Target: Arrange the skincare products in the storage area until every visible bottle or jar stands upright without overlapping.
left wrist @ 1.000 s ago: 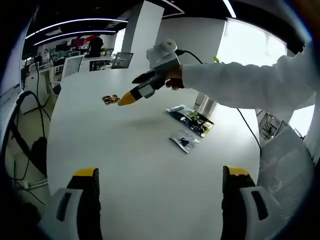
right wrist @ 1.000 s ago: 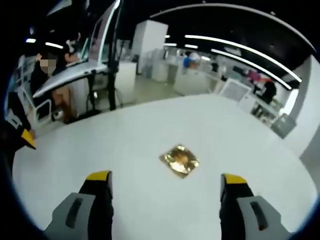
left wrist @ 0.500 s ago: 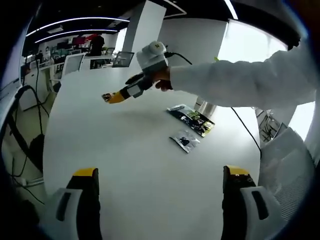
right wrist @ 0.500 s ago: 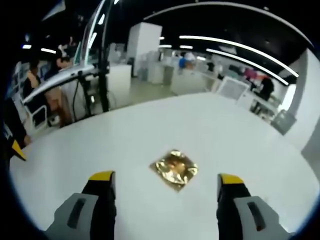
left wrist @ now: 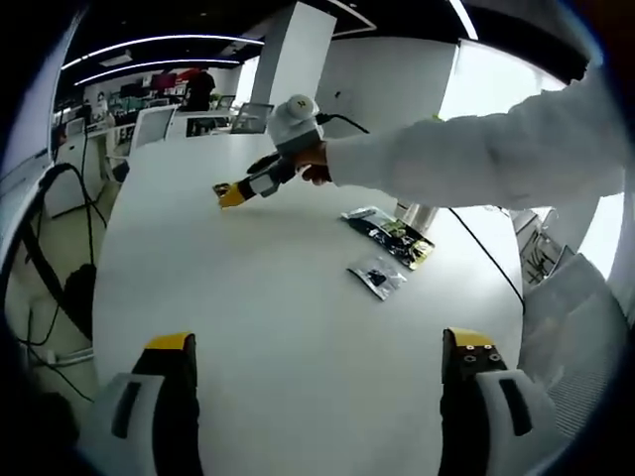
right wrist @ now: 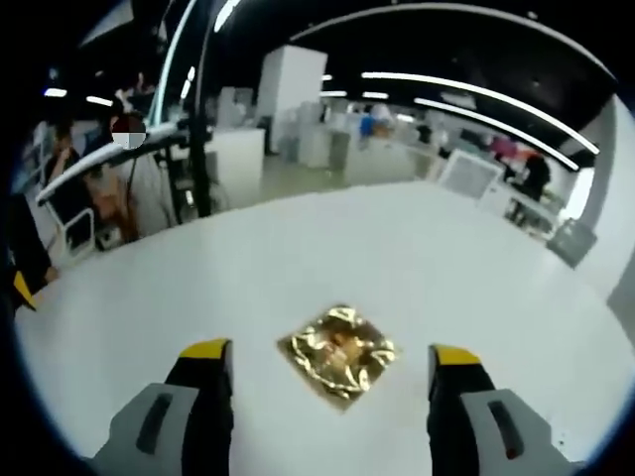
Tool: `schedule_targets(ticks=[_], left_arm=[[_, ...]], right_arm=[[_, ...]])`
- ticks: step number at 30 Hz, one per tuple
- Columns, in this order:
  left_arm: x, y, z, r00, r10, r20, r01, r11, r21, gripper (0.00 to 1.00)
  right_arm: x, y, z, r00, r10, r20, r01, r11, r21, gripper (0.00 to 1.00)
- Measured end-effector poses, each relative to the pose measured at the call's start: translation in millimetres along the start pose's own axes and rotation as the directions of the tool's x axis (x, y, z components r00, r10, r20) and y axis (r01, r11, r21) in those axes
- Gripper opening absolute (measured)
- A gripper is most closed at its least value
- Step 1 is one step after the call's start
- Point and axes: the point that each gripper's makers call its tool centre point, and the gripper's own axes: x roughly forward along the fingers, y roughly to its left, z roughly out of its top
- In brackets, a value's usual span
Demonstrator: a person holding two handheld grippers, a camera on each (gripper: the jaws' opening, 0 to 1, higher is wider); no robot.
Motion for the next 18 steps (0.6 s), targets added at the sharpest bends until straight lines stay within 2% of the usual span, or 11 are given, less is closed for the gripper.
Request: schedule_targets(ticks=[2,3,4,5,11,18], left_arm=[[-0.6,2.2,-0.3,1.000,0.012,0.001,-0.012,1.000,0.004,0.98],[-1.3,3.9,-1.6,1.000,0.019,-0.002,-0.018,1.000,0.007,0.98],[-1.2,4.4,-1.9,1.000,0.020,-0.003,-0.020,1.000,0.007,0.98],[-1.7,4.0,-2.2,1.000,0.018,0.000,-0.018,1.000,0.006,0.98],[-2.0,3.2,-4.8,1.000,0.017,0.004,-0.017,1.000,-0.004,0.97],[-0.5,-0.1,-3.8,1.000,0.011,0.010,-0.011,1.000,-0.009,0.97]], right_arm=[[2.7,-0.8,-1.5,1.000,0.001,0.001,-0.001,1.000,-0.004,0.74],[4.8,-0.3,2.6,1.000,0.014,0.023,-0.014,1.000,0.007,0.72],[5.8,-2.1,-0.8,1.000,0.012,0.006,-0.013,0.999,0.038,0.69],[7.2,-3.6,0.7,1.000,0.015,0.014,-0.015,0.999,0.030,0.66],[7.8,-9.3,-1.5,1.000,0.014,0.023,-0.016,0.995,0.097,0.62],[11.6,-11.4,0.5,0.999,0.022,0.025,-0.024,0.996,0.081,0.56]])
